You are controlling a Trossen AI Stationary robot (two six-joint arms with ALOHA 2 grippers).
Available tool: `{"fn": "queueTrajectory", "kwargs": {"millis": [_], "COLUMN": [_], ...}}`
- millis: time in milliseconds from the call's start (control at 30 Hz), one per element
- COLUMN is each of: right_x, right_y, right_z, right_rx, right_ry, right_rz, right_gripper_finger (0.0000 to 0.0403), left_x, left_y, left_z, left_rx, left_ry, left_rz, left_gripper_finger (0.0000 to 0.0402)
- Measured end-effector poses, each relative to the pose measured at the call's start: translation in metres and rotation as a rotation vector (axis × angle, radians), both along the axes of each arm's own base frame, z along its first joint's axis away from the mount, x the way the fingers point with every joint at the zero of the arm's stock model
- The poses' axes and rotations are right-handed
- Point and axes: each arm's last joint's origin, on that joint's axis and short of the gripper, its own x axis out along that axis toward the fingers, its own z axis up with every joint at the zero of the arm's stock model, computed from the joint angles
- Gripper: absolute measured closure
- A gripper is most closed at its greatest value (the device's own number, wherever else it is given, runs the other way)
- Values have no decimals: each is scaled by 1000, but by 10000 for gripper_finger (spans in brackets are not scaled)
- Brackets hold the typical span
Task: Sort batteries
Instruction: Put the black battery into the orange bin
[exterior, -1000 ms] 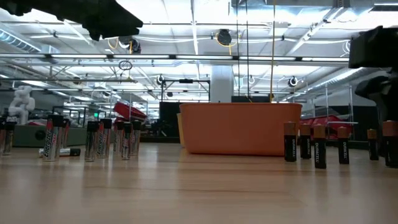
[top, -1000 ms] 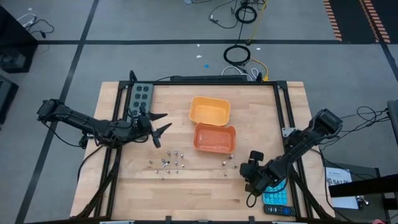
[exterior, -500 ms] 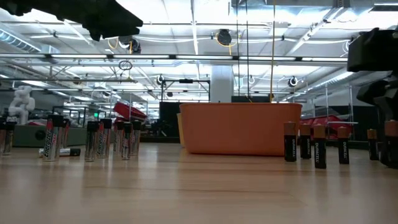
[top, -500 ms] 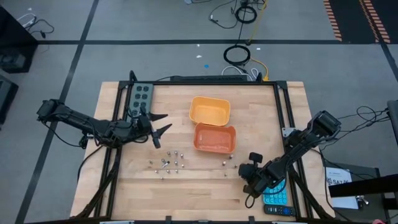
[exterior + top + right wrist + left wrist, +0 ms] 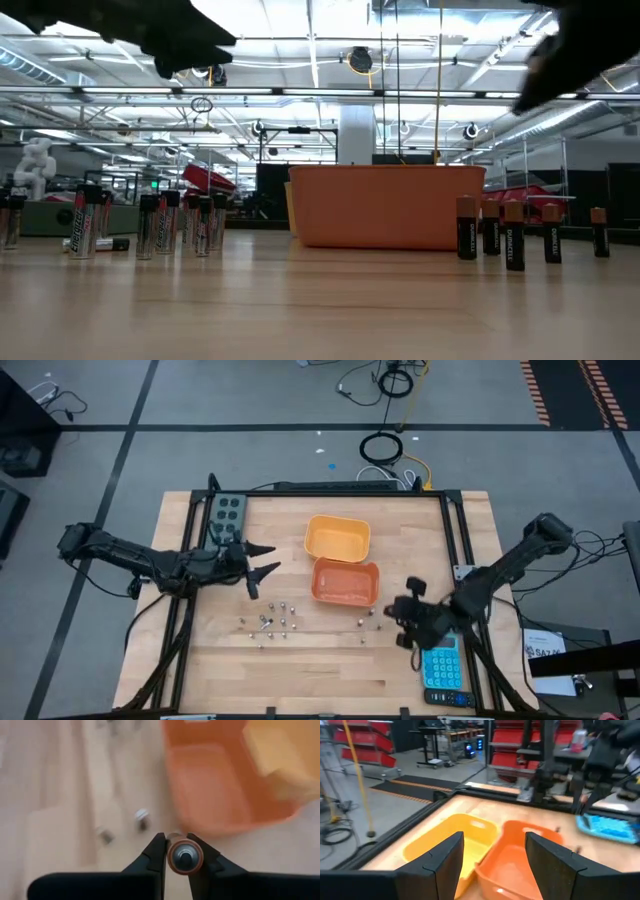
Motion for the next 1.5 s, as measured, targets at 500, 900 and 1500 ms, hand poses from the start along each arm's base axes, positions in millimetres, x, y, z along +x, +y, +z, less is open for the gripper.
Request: {"fn": "queueTrajectory", "kwargs": {"millis": [500, 900, 1500], "right_x": [61, 36, -23], "right_y": [-99, -61, -19], "right_z": [7, 16, -54], "right_rx": [-14, 64, 208], "right_ry": [-52, 179, 276], "right_rz": [127, 97, -170], "right_gripper_finger": [229, 227, 227], "left_x": [19, 22, 23], "left_y": [22, 21, 19], "left_z": [-20, -24, -24], "left_rx": [16, -23, -16], "left_ry": [110, 105, 112], "left_rz": [17, 59, -32], "left_gripper_finger": [181, 181, 181]}}
